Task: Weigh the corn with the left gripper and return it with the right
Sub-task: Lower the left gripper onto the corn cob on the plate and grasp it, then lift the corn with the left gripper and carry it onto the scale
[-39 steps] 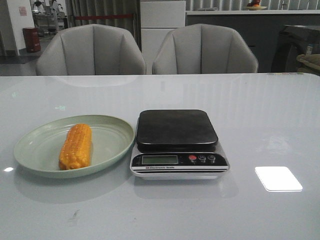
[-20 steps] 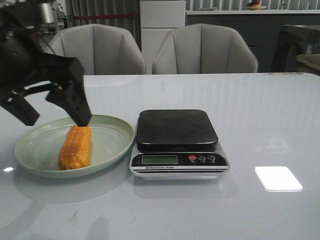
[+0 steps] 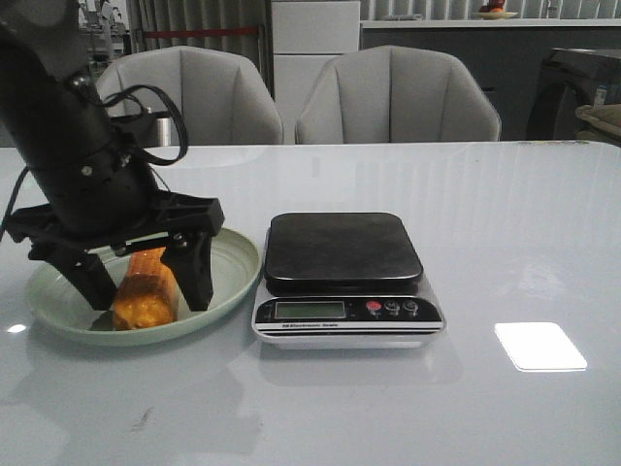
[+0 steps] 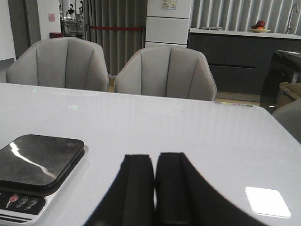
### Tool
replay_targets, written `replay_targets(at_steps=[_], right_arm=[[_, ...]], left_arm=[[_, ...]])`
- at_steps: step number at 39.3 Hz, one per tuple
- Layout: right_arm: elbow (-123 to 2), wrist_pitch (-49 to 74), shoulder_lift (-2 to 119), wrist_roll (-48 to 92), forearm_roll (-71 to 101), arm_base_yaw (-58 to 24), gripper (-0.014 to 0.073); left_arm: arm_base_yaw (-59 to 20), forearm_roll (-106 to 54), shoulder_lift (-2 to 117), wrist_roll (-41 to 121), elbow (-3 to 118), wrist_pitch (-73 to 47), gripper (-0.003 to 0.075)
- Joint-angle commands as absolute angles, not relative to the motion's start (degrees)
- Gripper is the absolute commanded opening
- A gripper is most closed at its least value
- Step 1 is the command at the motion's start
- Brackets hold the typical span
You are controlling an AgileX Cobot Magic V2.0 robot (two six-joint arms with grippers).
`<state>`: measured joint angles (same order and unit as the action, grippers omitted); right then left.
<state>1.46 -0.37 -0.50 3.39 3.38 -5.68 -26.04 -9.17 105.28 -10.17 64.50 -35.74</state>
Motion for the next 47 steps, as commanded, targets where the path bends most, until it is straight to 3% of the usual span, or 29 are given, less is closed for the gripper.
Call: replay_targets(at_steps=[1,8,11,37,42,47], right_arm=[[2.1,-4.8,-1.7,3.7,2.9,-5.4,0.0179],[2.1,-4.8,-1.7,3.7,2.9,-5.4,0.0179],[2.1,-4.8,-1.7,3.7,2.9,-5.4,0.0179],[2.1,-4.8,-1.7,3.7,2.9,-5.4,0.0179],[2.1,-4.8,-1.7,3.7,2.9,-5.4,0.0179],[2.1,-4.8,-1.7,3.7,2.9,-5.4,0.0179]], left_arm=[[-26.4,-9.4,104.0,-11.5,67.4,-36.0,0.0466],[-26.4,-11.4,103.5,-11.3,70.7,-37.5,0.0099],[-26.5,-11.5,103.6,-11.1,73.6,-39.5,0.0137],[-35.2,-19.2,110.7,-11.0,86.9,-34.4,0.0153],[-35.6,-21.4,112.5,-11.0,88.2,-32.9,0.0276],[-36.0,-22.9,113.1,-11.0,88.3,-31.3,0.0463]])
